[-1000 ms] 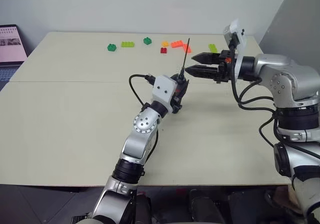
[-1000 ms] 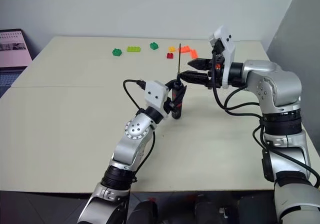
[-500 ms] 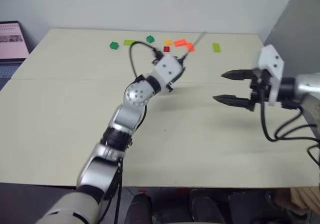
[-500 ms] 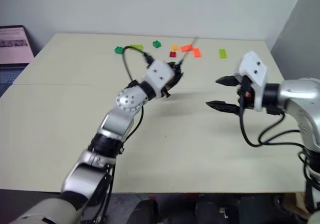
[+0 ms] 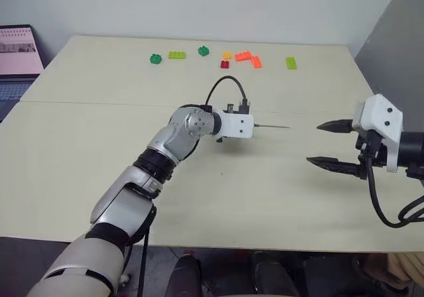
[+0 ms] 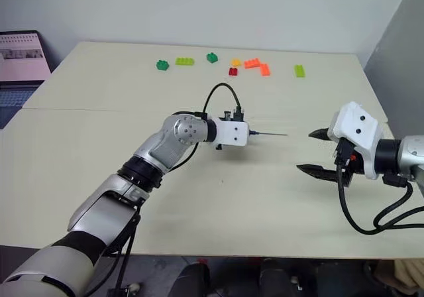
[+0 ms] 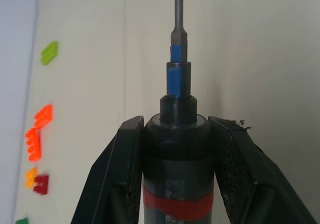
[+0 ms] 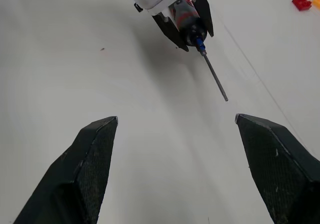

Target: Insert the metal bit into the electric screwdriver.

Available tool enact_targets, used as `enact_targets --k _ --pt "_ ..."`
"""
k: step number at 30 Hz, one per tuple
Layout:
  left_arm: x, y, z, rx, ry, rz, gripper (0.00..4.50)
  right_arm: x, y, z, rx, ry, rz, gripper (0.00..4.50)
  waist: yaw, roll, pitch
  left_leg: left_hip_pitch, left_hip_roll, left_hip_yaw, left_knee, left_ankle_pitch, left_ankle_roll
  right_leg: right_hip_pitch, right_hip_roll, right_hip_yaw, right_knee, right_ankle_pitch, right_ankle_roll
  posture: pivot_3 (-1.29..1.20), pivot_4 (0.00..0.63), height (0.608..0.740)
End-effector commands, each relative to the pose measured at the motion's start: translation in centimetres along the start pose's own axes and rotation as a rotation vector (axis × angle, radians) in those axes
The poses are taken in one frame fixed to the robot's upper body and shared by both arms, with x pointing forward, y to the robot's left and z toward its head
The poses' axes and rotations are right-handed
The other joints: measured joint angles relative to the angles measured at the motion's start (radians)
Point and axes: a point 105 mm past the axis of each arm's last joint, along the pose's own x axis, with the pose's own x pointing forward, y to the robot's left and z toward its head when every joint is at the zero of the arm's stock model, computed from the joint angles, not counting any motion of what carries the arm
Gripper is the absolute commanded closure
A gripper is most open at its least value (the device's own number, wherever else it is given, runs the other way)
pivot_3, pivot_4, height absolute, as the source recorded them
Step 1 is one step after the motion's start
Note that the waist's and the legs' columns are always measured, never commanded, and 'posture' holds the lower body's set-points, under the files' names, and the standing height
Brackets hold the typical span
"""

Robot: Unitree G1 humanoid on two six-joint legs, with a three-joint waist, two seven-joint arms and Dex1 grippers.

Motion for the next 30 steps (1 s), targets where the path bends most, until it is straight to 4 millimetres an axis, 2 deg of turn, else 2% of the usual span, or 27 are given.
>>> enact_targets --k 1,5,11,13,20,24,27,30 --pt "1.0 -2.6 0.0 -0.037 0.002 -0.126 2.86 -0.4 -0.3 0.2 -0.050 0.009 -0.045 0.54 -0.001 0.000 0.000 0.000 0.000 0.000 0.000 0.000 0.000 0.001 0.000 0.000 0.000 0.000 0.000 0.00 0.150 0.740" --pt "1.2 -4.2 -0.4 -0.054 0.023 -0.191 2.86 0.1 -0.3 -0.1 -0.046 0.006 -0.047 0.54 -0.004 0.001 -0.001 0.001 0.000 0.000 0.000 0.000 0.000 0.001 0.000 0.000 0.000 0.000 0.000 0.00 0.150 0.740" --pt "1.2 -5.1 -0.5 -0.076 0.031 -0.223 2.86 0.7 -0.1 -1.3 -0.026 0.041 -0.018 0.54 -0.004 0.002 -0.001 0.002 0.000 0.000 0.000 0.000 0.000 0.002 0.000 0.000 0.000 0.000 0.000 0.00 0.150 0.740" --pt "1.2 -5.1 -0.4 -0.088 0.026 -0.221 2.16 0.7 -0.1 -1.6 -0.029 0.058 -0.005 0.54 -0.004 0.003 -0.002 0.002 0.000 0.000 0.001 0.000 0.000 0.002 0.000 0.000 0.000 0.000 0.000 0.00 0.150 0.740" --pt "0.3 -5.4 -0.1 -0.139 0.009 -0.265 0.84 1.1 -0.4 -1.7 -0.035 0.055 0.015 0.54 -0.001 0.003 -0.002 0.002 0.000 -0.003 0.002 0.000 0.000 0.004 0.000 -0.004 0.002 0.000 0.000 0.00 0.150 0.740" --pt "-1.3 -4.2 -0.3 -0.178 -0.002 -0.225 0.07 1.2 -0.6 -1.8 -0.039 0.053 0.017 0.54 -0.001 0.003 -0.002 0.002 0.000 -0.005 0.002 0.000 0.000 0.004 0.000 -0.005 0.002 0.000 0.000 0.00 0.150 0.740" --pt "-2.9 -2.5 -0.3 -0.244 -0.029 -0.167 0.07 1.2 -0.7 -1.8 -0.040 0.051 0.014 0.54 -0.002 0.003 -0.002 0.002 0.000 -0.005 0.002 0.000 0.000 0.004 0.000 -0.006 0.003 0.000 0.000 0.00 0.150 0.740" --pt "-6.2 0.8 -0.8 -0.382 -0.072 -0.056 0.07 1.2 -1.0 -1.9 -0.040 0.043 0.010 0.54 -0.002 0.003 -0.002 0.002 0.001 -0.006 0.003 0.000 0.000 0.004 0.000 -0.007 0.003 0.000 0.000 0.00 0.150 0.740"
